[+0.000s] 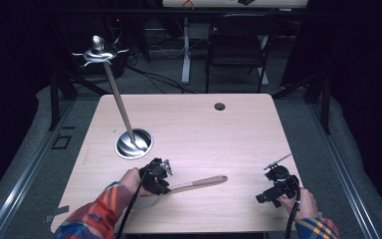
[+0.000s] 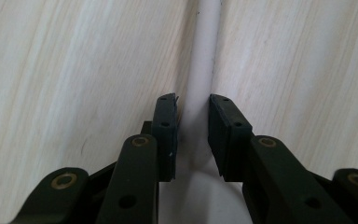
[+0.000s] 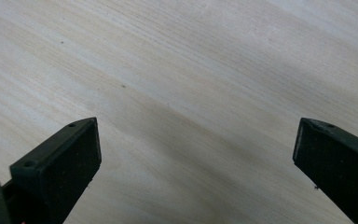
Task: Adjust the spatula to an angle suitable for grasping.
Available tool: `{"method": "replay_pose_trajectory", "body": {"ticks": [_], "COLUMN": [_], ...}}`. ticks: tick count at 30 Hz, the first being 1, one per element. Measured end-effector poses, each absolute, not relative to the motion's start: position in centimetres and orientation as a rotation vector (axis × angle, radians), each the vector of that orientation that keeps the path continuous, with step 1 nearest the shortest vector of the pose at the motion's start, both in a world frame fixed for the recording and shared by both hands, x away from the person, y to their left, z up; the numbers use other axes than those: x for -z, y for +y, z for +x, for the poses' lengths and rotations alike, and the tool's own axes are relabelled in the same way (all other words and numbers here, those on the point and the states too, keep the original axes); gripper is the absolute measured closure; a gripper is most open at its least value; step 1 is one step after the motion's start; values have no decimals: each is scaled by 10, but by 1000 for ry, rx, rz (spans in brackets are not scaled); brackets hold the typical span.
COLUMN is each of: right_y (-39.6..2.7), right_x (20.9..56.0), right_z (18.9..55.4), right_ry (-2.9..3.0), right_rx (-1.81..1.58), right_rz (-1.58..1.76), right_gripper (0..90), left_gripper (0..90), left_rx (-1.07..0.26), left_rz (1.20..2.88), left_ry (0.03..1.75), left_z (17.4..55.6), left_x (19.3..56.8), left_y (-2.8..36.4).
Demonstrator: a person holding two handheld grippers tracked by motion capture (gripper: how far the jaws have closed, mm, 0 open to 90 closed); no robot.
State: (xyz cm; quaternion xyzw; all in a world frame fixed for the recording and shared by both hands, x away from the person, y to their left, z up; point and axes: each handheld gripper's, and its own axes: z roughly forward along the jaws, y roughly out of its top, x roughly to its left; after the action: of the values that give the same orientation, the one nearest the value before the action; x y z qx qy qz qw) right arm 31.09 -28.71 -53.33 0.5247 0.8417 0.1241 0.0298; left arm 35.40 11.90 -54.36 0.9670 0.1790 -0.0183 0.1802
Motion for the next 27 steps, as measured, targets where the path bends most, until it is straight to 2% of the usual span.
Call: {"method": "replay_pose_trajectory", "body": {"ticks": [15,22,23,25,27], "right_y": [-281,-281,-281,-281,-281], "right_x": [537,539,539,539,539], "right_z": [315,313,313,313,313], "right_ry": [2643,2647,2653,2658,2658], "right_rx": [-316,-323,-325,-325,-330], "right_rz": [1588,1593,1600,1603,1604], "right_gripper": [8,8,9,11,11], "left_gripper": [723,716,696,578,543], "left_rx": [80,79,79,103,115], "left_rz": [2650,2705,2705,2733,2729], "left_ry": [825,817,817,831,834], "left_z": [358,360,360,363,363], "left_x": [543,542,542,545,545], "left_y": [152,150,150,147,146]}}
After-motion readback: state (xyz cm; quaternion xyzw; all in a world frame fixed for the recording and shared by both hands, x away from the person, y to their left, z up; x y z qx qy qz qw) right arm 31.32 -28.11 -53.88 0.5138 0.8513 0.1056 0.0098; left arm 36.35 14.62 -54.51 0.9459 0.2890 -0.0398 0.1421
